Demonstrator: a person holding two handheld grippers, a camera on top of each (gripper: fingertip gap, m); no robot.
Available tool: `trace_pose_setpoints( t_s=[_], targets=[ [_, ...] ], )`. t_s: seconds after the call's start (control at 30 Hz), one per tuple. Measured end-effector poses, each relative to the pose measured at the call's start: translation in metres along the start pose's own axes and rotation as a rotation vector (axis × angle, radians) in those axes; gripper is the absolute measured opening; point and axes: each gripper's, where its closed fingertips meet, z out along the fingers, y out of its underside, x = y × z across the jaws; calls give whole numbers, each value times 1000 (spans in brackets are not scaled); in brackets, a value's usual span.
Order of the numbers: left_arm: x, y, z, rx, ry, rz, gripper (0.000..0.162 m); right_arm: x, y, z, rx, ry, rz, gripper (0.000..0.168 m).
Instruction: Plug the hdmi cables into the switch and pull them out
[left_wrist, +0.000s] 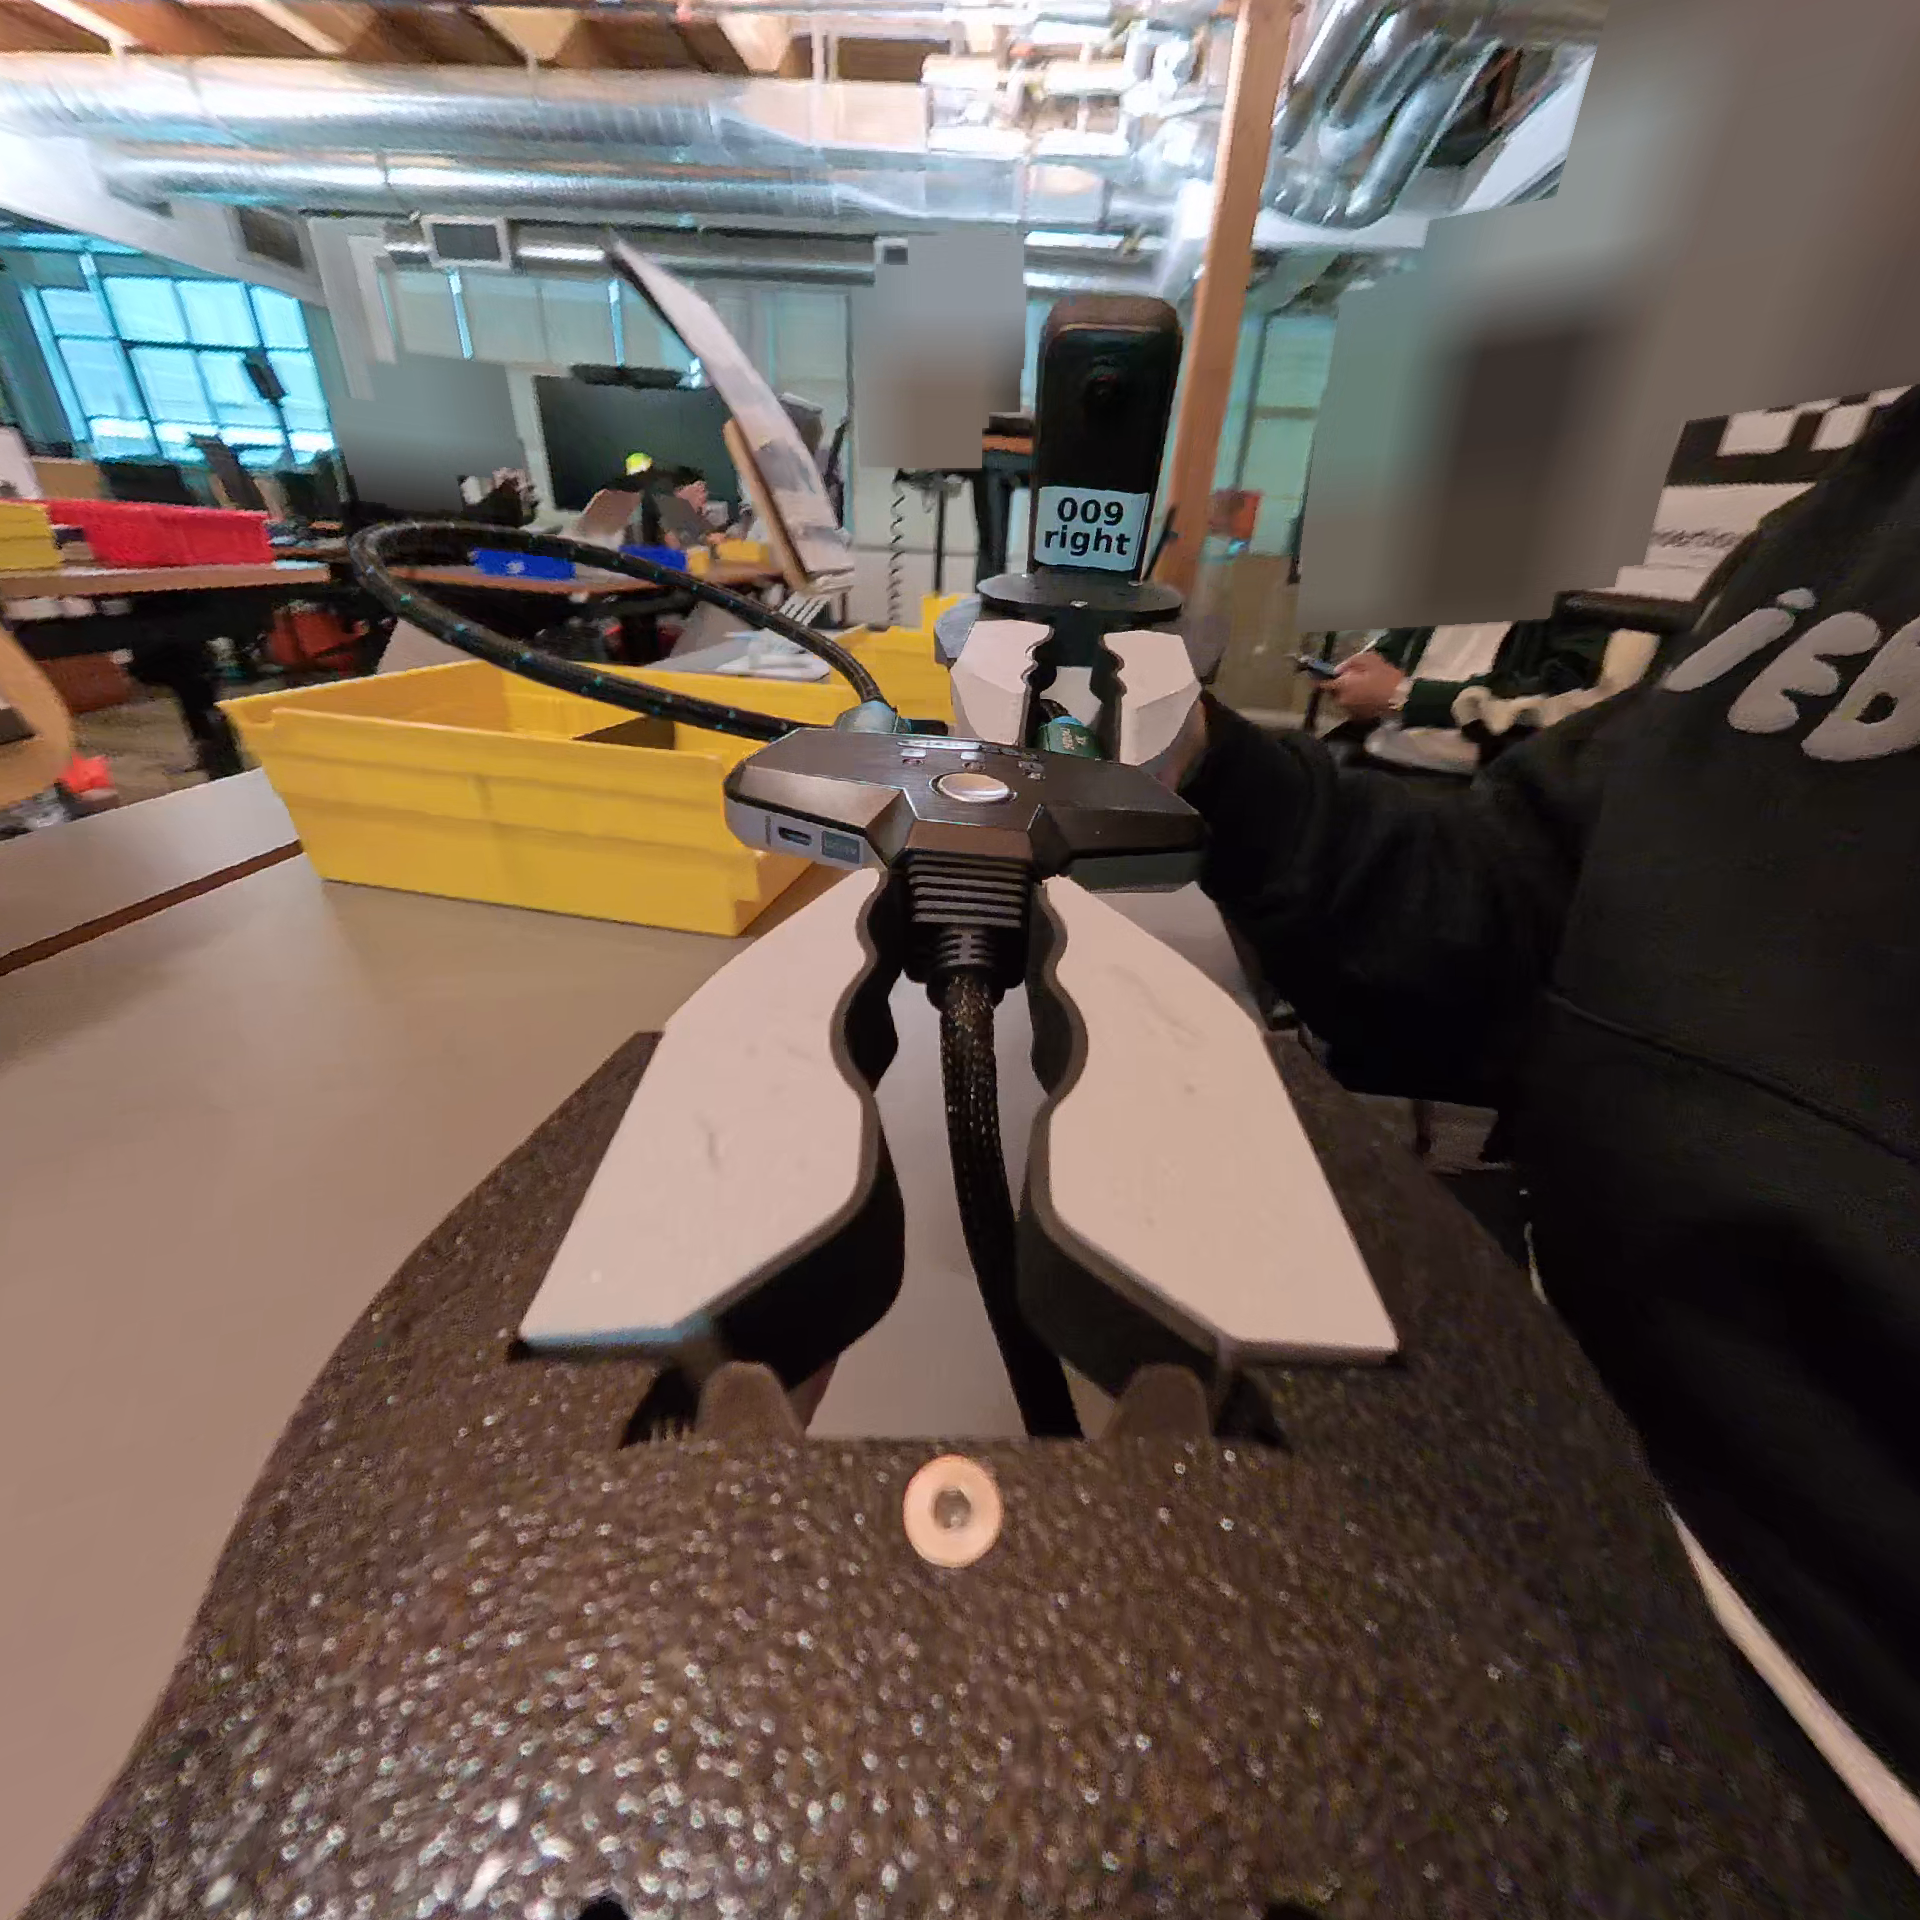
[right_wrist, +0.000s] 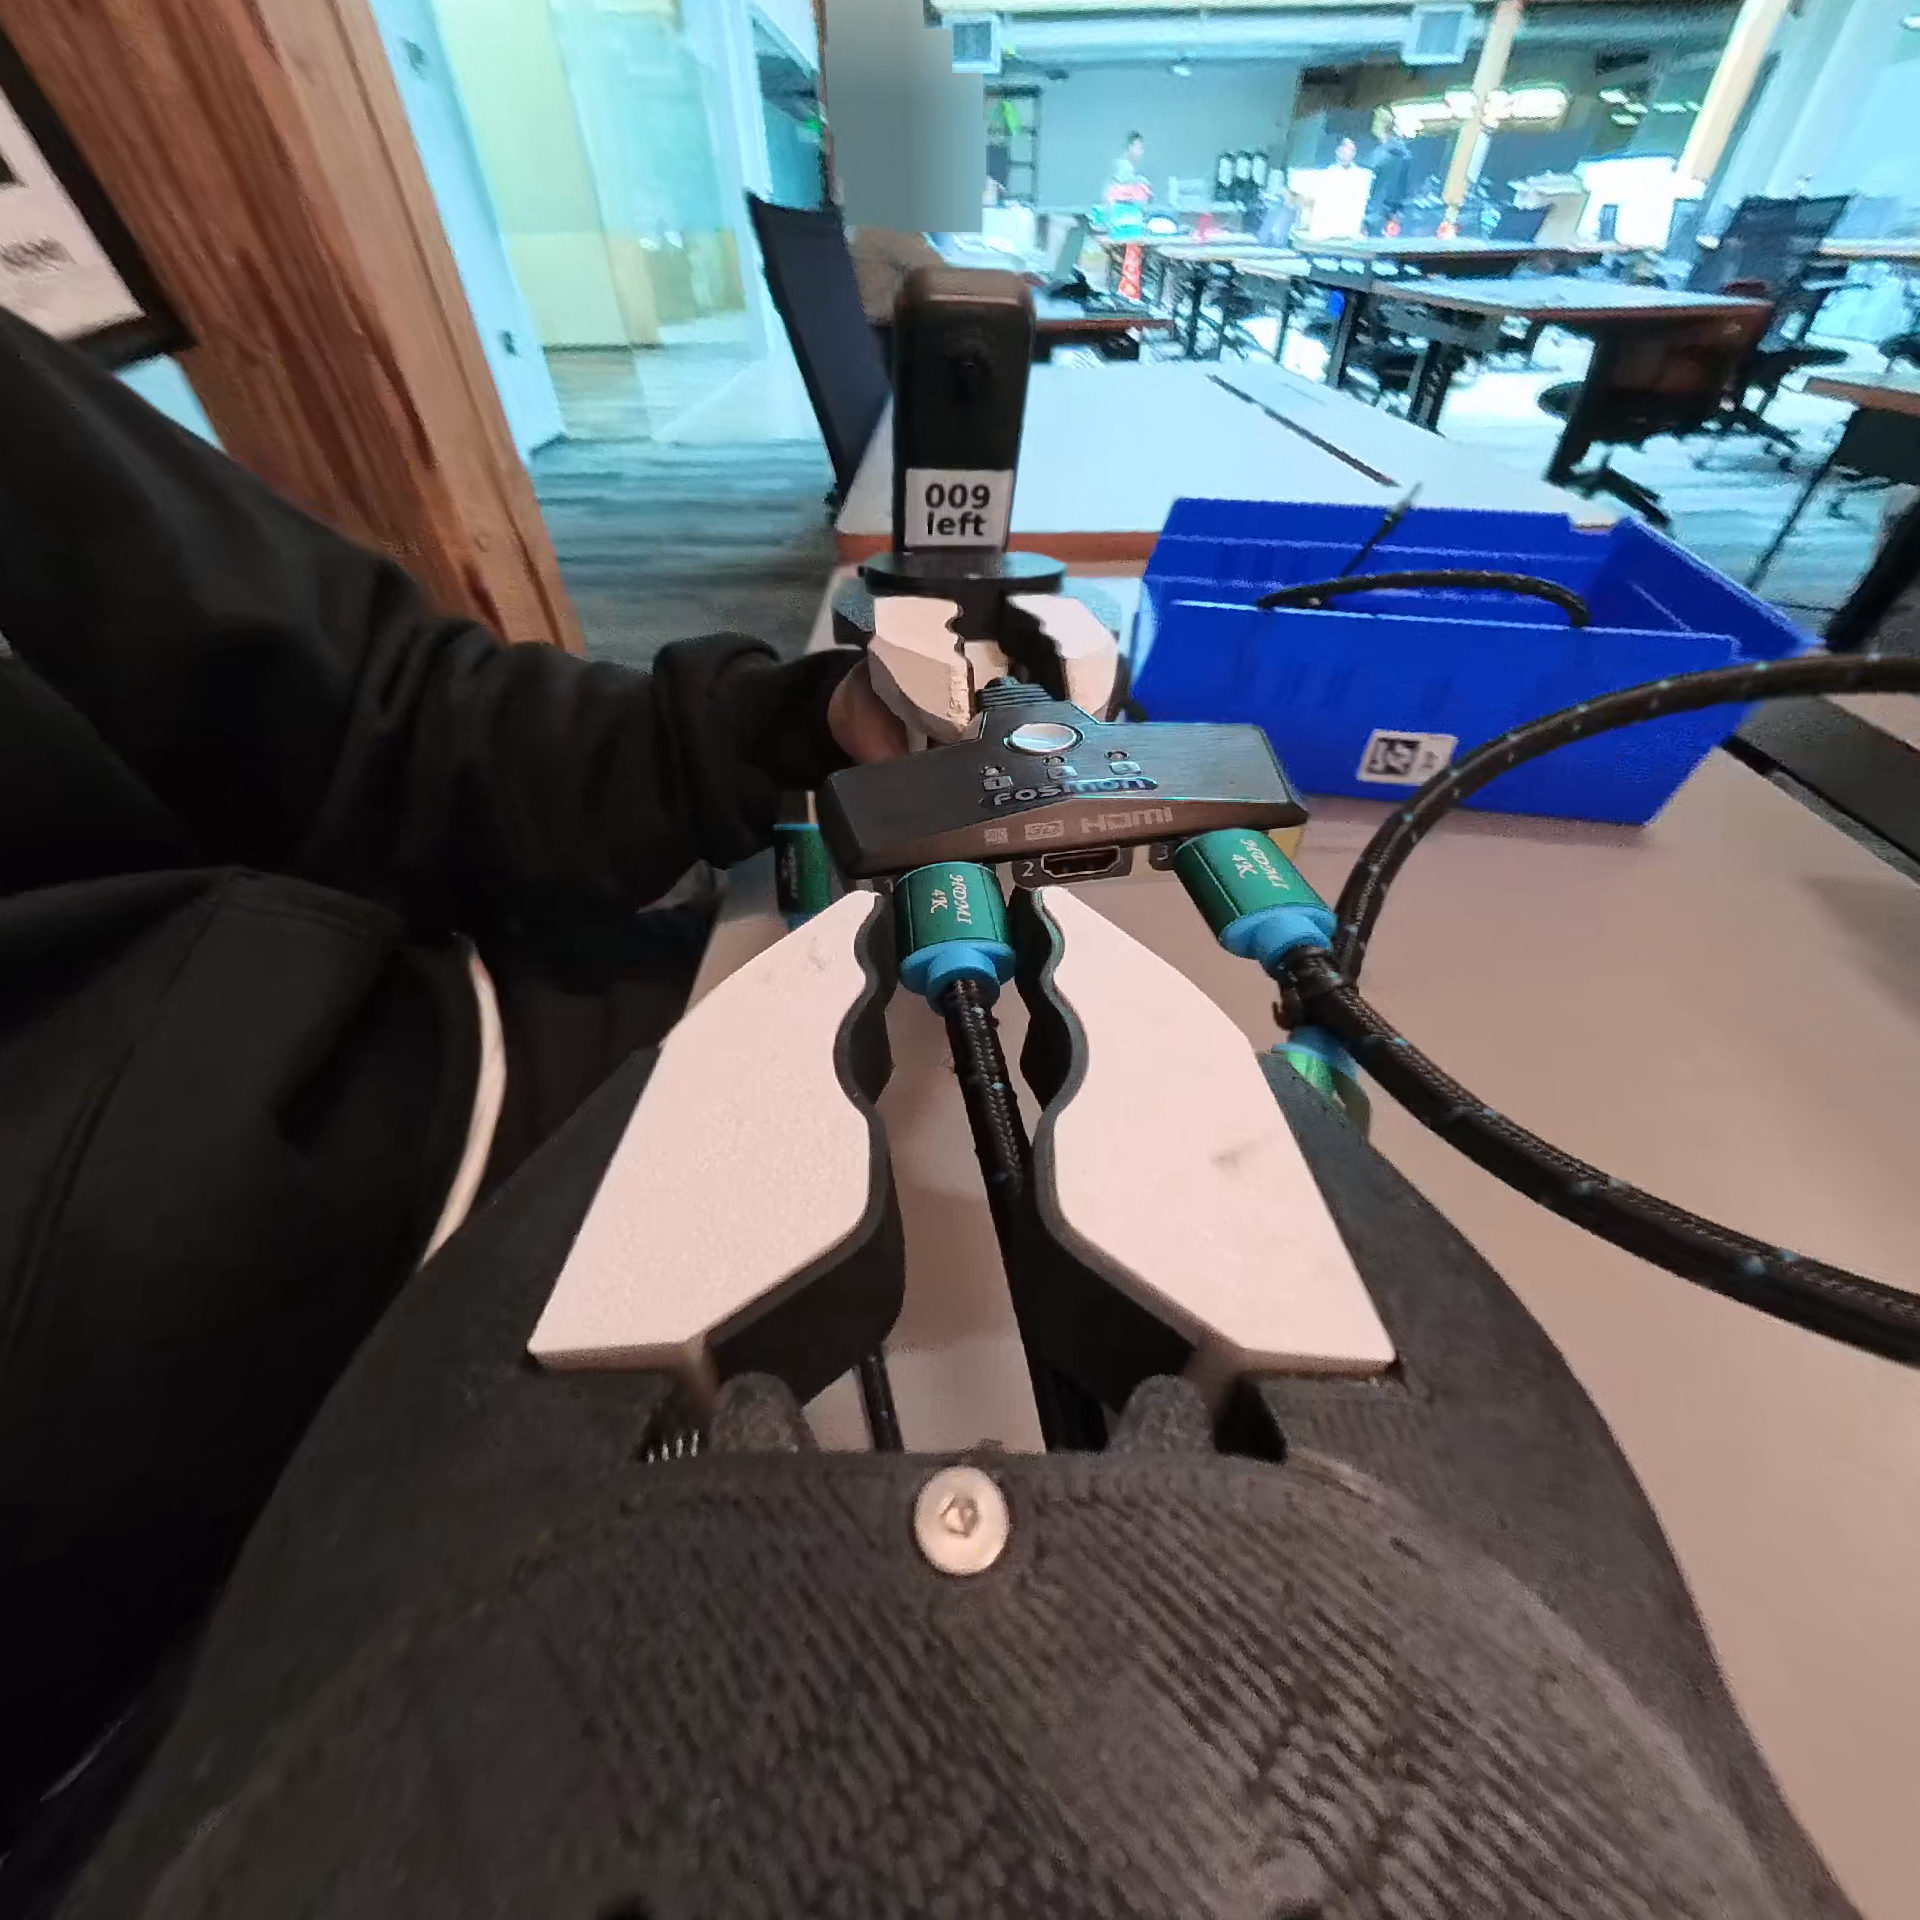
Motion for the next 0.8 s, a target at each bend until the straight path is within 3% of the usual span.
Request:
trace_pose_setpoints(
  t_s=[0.13, 0.3, 0.8],
  targets=[
    [9, 1, -7, -102, -65, 49, 23, -5, 5, 3, -6, -65, -23, 23],
    [14, 12, 4, -116, -118, 62, 23, -3, 15, -10, -59, -141, -14, 23],
    [25, 23, 32, -164, -94, 56, 23, -8, 26, -43, -88, -160, -1, 22]
  ],
)
